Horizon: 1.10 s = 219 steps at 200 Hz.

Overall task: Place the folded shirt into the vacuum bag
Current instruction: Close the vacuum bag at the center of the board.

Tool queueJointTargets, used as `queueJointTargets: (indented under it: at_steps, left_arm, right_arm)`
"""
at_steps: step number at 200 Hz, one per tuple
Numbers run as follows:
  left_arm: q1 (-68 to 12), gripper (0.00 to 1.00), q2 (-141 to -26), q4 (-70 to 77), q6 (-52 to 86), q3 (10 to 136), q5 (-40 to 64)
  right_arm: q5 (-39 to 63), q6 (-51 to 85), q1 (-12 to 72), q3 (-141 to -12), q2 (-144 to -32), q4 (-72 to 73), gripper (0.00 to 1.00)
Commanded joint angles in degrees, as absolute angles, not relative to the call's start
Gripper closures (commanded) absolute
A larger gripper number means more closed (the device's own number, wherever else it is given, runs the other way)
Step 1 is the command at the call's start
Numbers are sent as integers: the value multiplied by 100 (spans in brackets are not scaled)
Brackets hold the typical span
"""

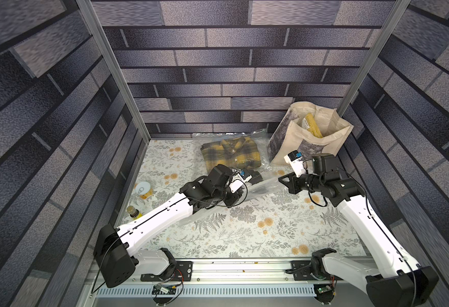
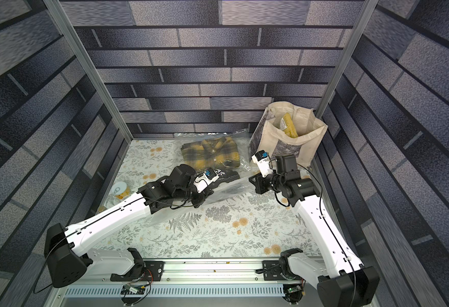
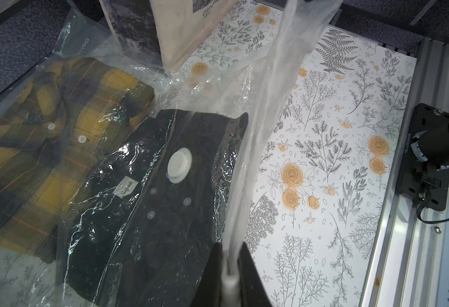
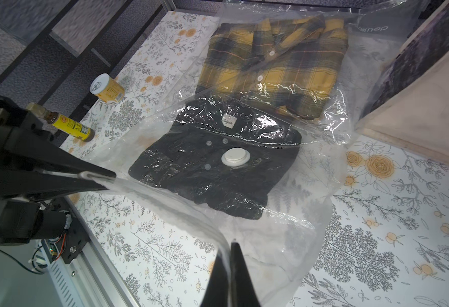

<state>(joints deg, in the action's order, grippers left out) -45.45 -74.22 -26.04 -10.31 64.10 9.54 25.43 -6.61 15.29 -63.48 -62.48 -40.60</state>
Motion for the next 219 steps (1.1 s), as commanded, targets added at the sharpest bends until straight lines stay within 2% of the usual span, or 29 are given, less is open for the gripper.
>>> queueJointTargets:
  at_steps: [1,23,52,112,163,188,210,219]
  left_arm:
    - [-4425,97,-7225,-3286,-1069,6424,752]
    - [-4469,98,-7142,-2676,-1247,6362,949]
    - [-4458,98,-7073,-2214,-1570,6352,1121]
    - [-4484,98,-7105,-2100,-1964,6622,1511]
    - [-4513,98,-7156,-2218,-2092,6730,1548]
    - [-4519,98,-7207,-2219,-2102,6758,1504]
    - [-4518,98,-7258,-2282,-2092,6776,1440]
    - [-4518,98,-7273,-2310,-2077,6776,1371]
  right_arm:
    - [2164,-1405,1872,-6490,-6101,-4607,81]
    - [1609,-1972,2271,-6773,-6210,-5263,62]
    - [1344,-2552,2576,-7587,-6574,-5950,53]
    - [963,-3172,3300,-9182,-7856,-6512,49]
    - [1088,-3472,3452,-9782,-8704,-6879,48]
    - [1107,-3467,3509,-9735,-8837,-6876,57]
    - [1191,-3365,3509,-9536,-8675,-6650,83]
    - [1203,-3312,3507,-9456,-8624,-6591,88]
